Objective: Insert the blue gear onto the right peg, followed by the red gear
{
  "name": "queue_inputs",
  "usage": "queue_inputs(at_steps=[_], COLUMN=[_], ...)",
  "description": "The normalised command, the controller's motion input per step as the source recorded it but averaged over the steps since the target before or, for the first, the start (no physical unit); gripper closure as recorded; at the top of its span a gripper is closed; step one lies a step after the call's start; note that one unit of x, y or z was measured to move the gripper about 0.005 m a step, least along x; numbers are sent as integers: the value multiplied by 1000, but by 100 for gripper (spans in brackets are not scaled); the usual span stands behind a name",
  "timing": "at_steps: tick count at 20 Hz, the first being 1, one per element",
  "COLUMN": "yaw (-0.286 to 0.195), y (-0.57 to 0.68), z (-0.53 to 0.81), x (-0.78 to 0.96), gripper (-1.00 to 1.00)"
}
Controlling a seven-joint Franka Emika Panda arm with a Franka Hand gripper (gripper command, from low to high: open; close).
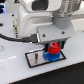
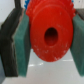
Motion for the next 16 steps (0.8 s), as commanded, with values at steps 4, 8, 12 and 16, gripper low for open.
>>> queue_inputs(at_steps=[4, 8, 12, 16], yaw=[0, 0, 0, 0], y=[67, 11, -154, -264], z=[276, 61, -241, -386], x=[74, 93, 6, 0], gripper=[100, 100, 100, 100])
